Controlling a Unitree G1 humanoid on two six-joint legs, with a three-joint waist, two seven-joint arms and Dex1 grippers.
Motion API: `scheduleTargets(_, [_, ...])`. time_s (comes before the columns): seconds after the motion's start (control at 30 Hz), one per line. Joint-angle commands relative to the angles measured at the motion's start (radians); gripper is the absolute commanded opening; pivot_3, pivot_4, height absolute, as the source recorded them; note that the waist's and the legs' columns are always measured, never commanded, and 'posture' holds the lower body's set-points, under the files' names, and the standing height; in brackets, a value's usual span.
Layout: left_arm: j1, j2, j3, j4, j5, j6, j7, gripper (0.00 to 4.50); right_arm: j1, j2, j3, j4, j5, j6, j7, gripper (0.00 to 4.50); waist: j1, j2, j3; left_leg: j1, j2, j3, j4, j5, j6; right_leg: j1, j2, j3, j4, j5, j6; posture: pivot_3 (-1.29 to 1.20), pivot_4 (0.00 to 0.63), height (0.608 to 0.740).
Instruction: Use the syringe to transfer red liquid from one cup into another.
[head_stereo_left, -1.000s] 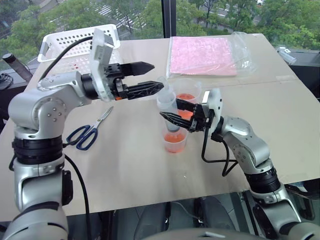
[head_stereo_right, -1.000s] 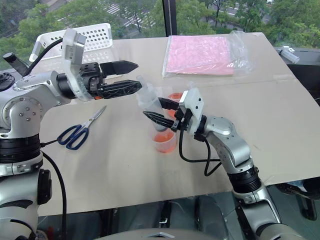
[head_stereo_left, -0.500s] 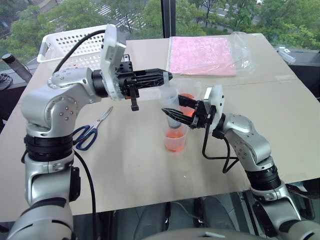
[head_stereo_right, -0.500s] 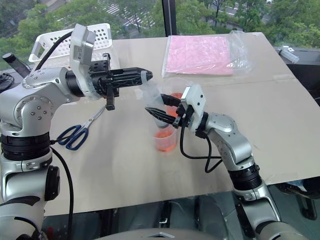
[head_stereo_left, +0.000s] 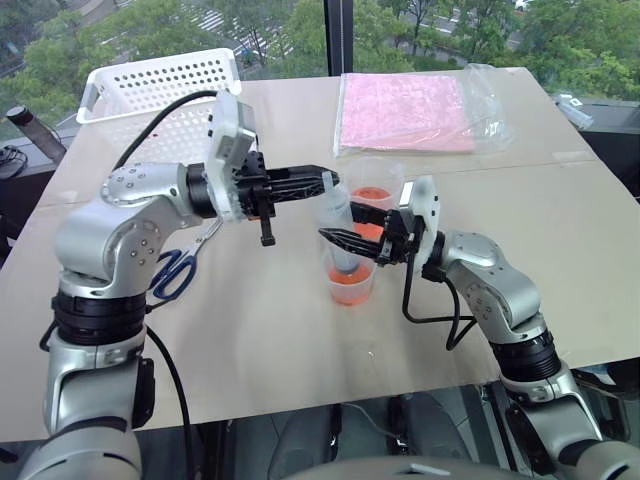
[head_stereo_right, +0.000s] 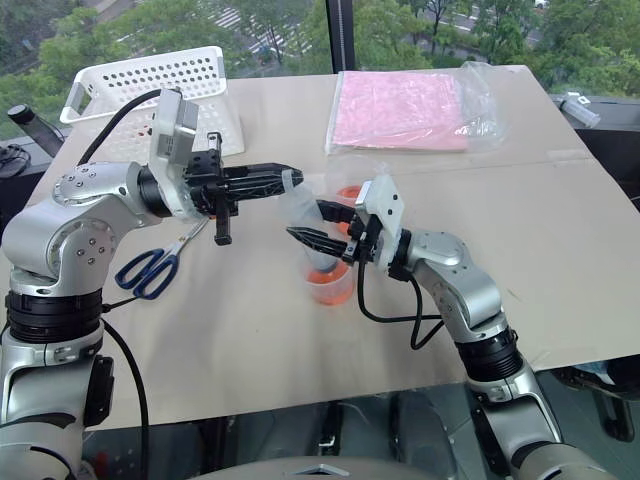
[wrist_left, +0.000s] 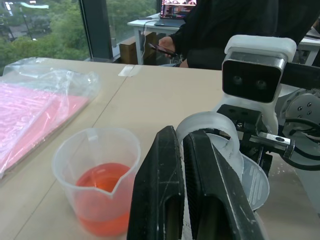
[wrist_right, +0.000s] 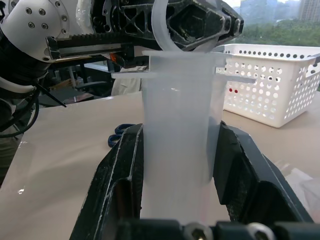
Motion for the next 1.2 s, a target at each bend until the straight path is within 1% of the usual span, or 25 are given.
scheduleTargets(0.03, [0.033,-0.005,-0.090,-0.041,0.016,0.012,-0.048,0.00,-0.068,0.030,-0.053,-0.093,0.053,-0.026,-0.026,1.50,0.000,0.000,0.000,0.000,0.000,0.000,0.000,0.000,0.000,0.000,0.000,0.000,0.000,0.000,0.000,0.00,0.150,0.740])
scheduleTargets(0.3, [0.053,-0.002,-0.101,-0.047,0.033,-0.008,-0.058,0.00,-0.081,0.040,-0.064,-0.105,0.065,-0.012,-0.038,1.50,-0.001,0.000,0.000,0.000,0.000,0.000,0.000,0.000,0.000,0.000,0.000,0.000,0.000,0.000,0.000,0.00,0.150,0.740])
scheduleTargets(0.43, [0.024,-0.032,-0.024,-0.028,-0.045,0.034,-0.018,0.00,-0.075,0.035,-0.067,-0.115,0.064,-0.006,-0.038,1.50,0.000,0.000,0.000,0.000,0.000,0.000,0.000,0.000,0.000,0.000,0.000,0.000,0.000,0.000,0.000,0.00,0.150,0.740])
scheduleTargets(0.53, [0.002,-0.034,0.048,-0.013,-0.140,0.093,-0.034,0.00,-0.066,0.029,-0.068,-0.124,0.066,-0.003,-0.038,1.50,-0.001,0.000,0.000,0.000,0.000,0.000,0.000,0.000,0.000,0.000,0.000,0.000,0.000,0.000,0.000,0.00,0.150,0.740])
scheduleTargets(0.6, [-0.002,-0.026,0.073,-0.003,-0.146,0.097,-0.029,0.00,-0.060,0.029,-0.072,-0.131,0.072,0.004,-0.042,1.50,-0.003,0.000,0.000,0.000,0.000,0.000,0.000,0.000,0.000,0.000,0.000,0.000,0.000,0.000,0.000,0.00,0.150,0.740])
scheduleTargets(0.67, [-0.026,-0.033,0.114,0.018,-0.173,0.110,0.000,0.65,-0.055,0.026,-0.074,-0.137,0.077,0.007,-0.043,1.49,-0.002,0.000,0.000,0.000,0.000,0.000,0.000,0.000,0.000,0.000,0.000,0.000,0.000,0.000,0.000,0.00,0.150,0.740])
scheduleTargets(0.7, [-0.047,-0.043,0.140,0.029,-0.206,0.134,0.031,0.89,-0.054,0.025,-0.075,-0.139,0.081,0.008,-0.044,1.49,-0.001,0.000,0.000,0.000,0.000,0.000,0.000,0.000,0.000,0.000,0.000,0.000,0.000,0.000,0.000,0.00,0.150,0.740])
scheduleTargets(0.73, [-0.068,-0.052,0.166,0.041,-0.228,0.144,0.065,1.49,-0.053,0.025,-0.077,-0.142,0.087,0.007,-0.045,1.49,0.000,0.000,0.000,0.000,0.000,0.000,0.000,0.000,0.000,0.000,0.000,0.000,0.000,0.000,0.000,0.00,0.150,0.740])
scheduleTargets(0.8, [-0.091,-0.053,0.225,0.057,-0.303,0.195,0.120,2.13,-0.054,0.025,-0.083,-0.150,0.099,0.012,-0.049,1.49,0.001,0.000,0.000,0.000,0.000,-0.001,0.001,0.000,0.000,0.000,0.000,-0.001,0.000,0.000,0.000,0.00,0.150,0.740])
scheduleTargets(0.83, [-0.092,-0.044,0.244,0.062,-0.332,0.223,0.138,2.66,-0.055,0.025,-0.084,-0.153,0.103,0.014,-0.051,1.49,-0.001,0.000,0.000,0.000,0.000,-0.001,0.001,0.000,0.000,0.000,0.000,-0.001,0.000,0.000,0.000,0.00,0.150,0.740])
scheduleTargets(0.9, [-0.066,0.003,0.278,0.069,-0.381,0.290,0.135,3.47,-0.057,0.021,-0.087,-0.159,0.111,0.020,-0.054,1.49,-0.007,0.000,0.000,0.000,0.000,-0.001,0.001,0.000,0.000,0.000,-0.001,0.000,0.000,0.000,0.000,0.00,0.150,0.740])
scheduleTargets(0.97, [-0.014,0.059,0.279,0.051,-0.378,0.311,0.101,3.52,-0.060,0.015,-0.089,-0.163,0.117,0.025,-0.056,1.49,-0.019,0.000,0.000,0.000,0.000,-0.001,0.000,0.000,0.000,0.000,0.000,0.000,0.000,0.000,0.000,0.00,0.150,0.740])
scheduleTargets(1.03, [0.040,0.094,0.260,0.013,-0.368,0.308,0.067,3.52,-0.064,0.010,-0.090,-0.163,0.123,0.027,-0.058,1.49,-0.022,0.000,0.000,0.001,0.000,-0.001,0.000,0.000,0.000,0.000,-0.001,0.000,0.001,0.000,0.000,0.00,0.150,0.740])
scheduleTargets(1.07, [0.061,0.099,0.251,-0.006,-0.365,0.304,0.060,3.52,-0.067,0.009,-0.090,-0.163,0.127,0.030,-0.060,1.49,-0.022,0.000,0.000,0.001,0.000,-0.001,0.000,0.000,0.000,0.000,-0.001,0.000,0.000,0.000,0.000,0.00,0.150,0.740])
scheduleTargets(1.2, [0.162,0.107,0.188,-0.095,-0.282,0.214,0.011,3.52,-0.086,0.018,-0.097,-0.163,0.160,0.051,-0.073,1.49,-0.017,0.000,0.000,0.000,0.000,-0.001,0.000,0.000,0.000,0.000,-0.002,0.000,0.000,0.000,0.000,0.00,0.150,0.740])
